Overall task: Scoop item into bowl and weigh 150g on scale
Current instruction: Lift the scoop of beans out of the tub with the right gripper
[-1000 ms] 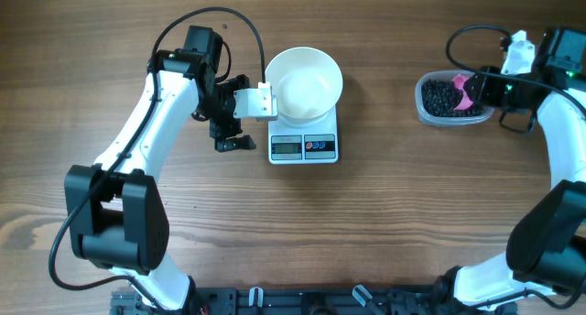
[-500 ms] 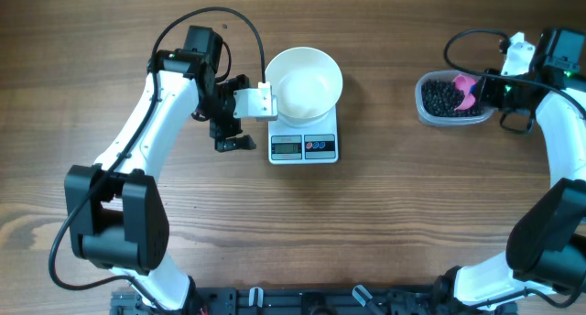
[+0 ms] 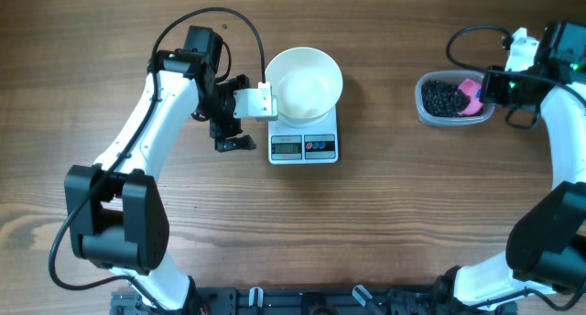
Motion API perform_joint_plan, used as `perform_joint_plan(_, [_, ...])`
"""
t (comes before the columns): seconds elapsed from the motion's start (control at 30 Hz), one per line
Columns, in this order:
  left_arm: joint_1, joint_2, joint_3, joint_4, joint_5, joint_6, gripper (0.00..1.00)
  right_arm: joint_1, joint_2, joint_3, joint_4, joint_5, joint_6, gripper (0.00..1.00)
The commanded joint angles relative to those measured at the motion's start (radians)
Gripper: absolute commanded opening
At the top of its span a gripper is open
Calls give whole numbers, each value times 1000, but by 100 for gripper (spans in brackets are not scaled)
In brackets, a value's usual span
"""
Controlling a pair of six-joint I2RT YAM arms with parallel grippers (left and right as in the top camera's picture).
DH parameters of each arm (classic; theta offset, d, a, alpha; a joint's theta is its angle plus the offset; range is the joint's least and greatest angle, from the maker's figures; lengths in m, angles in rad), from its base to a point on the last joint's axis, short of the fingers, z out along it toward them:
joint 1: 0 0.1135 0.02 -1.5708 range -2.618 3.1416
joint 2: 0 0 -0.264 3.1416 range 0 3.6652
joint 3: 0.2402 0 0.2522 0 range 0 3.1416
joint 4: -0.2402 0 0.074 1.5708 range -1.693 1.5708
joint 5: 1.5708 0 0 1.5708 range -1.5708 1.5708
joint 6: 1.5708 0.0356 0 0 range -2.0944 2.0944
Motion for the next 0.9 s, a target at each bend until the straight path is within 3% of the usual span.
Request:
perform_joint_plan(0.0, [-3,4,4,-1,27,-7,100,5,9,74,-56,87,-87,4])
perform_joint_plan(0.1, [-3,4,4,-1,27,-7,100,55,10,75,-31,88,-232,4])
perform_joint_plan(0.3, [-3,4,4,-1,27,-7,100,155,47,75,10,208,-346,4])
perform_joint_plan(0.47, [-3,4,4,-1,27,-7,100,184,142,73,60,443,-344,4])
perform_joint_plan(0.6, [-3,4,4,-1,27,-7,100,184,136,115,5,283,-293,4])
perform_joint_plan(0.87, [-3,4,4,-1,27,-7,100,184,134,185,-47,447,-351,4])
